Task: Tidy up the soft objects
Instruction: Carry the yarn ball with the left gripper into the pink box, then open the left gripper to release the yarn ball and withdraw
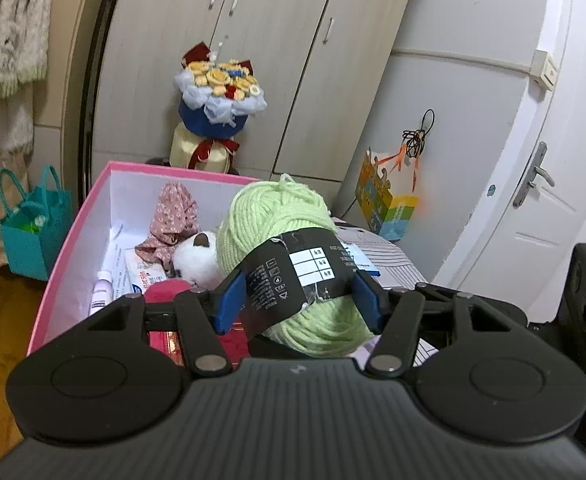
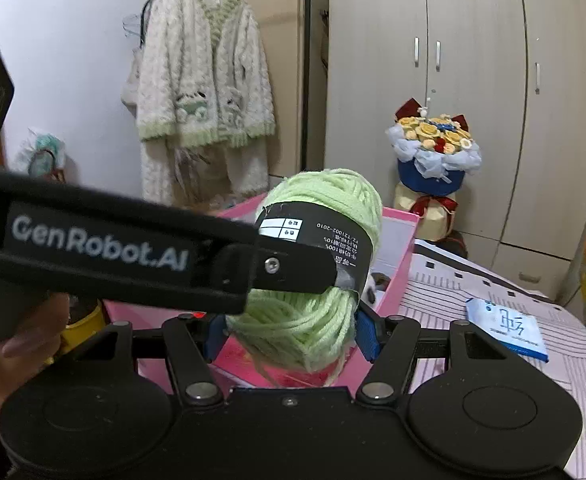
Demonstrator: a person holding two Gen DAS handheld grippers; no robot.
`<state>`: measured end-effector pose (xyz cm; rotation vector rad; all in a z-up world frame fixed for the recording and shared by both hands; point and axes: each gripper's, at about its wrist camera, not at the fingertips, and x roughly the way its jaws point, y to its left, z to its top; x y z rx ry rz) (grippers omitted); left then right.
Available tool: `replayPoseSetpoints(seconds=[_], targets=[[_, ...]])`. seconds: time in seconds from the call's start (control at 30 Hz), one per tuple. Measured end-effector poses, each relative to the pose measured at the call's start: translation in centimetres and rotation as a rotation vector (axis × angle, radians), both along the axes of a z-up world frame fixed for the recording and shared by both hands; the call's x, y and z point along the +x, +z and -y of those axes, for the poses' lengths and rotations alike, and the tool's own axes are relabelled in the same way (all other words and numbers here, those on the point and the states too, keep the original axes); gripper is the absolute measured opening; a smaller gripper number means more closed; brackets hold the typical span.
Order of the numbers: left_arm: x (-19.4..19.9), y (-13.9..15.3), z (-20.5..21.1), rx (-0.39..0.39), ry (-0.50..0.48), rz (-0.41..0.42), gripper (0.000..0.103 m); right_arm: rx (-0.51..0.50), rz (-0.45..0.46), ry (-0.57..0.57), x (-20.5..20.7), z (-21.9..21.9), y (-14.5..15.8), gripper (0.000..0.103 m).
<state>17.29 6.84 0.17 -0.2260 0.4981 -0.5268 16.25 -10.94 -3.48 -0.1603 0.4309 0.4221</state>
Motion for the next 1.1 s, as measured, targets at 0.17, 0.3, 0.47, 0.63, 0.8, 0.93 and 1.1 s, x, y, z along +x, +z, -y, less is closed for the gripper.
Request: replayPoseSetpoints(seconds=[0.17, 0.3, 0.47, 0.63, 0.8, 0.93, 1.1], targets=[[2.2, -1.0, 0.0, -0.013, 0.009, -0.058, 0.063, -0.048, -0.023, -0.028, 1.4, -0.6, -0.4, 0.074], [2.1, -2.1, -0.3, 0.006, 0.044, -0.095, 0.065, -0.066, 0.025, -0.024, 0.2, -0.1, -0.4, 0.084], [0.3, -1.7, -1.2, -0.013, 0.069, -0.089, 0.066, 0.018, 0.058, 0.044, -2.5, 2.1, 0.6, 0.085], [-2.1, 0.1, -2.1, 0.015, 0.114, -0.05, 0.068, 0.071, 0.059, 0.062, -4.5, 4.8, 1.5, 0.086], [-4.6, 1.5, -1.5, 0.042, 0.1, -0.018, 0.068, 0.079, 0.028, 0.037, -5.6, 8.0, 1.5, 0.086], [-6.4, 2.1, 0.2, 0.062, 0.045, 0.011, 0.068, 0.078, 0.011, 0.011, -6.5, 10.6, 1.3, 0.086], [-7.5, 2.4, 3.4, 0.085, -0.035, 0.034, 0.068, 0.063, -0.008, -0.003, -7.2, 13.2, 1.1, 0.087]])
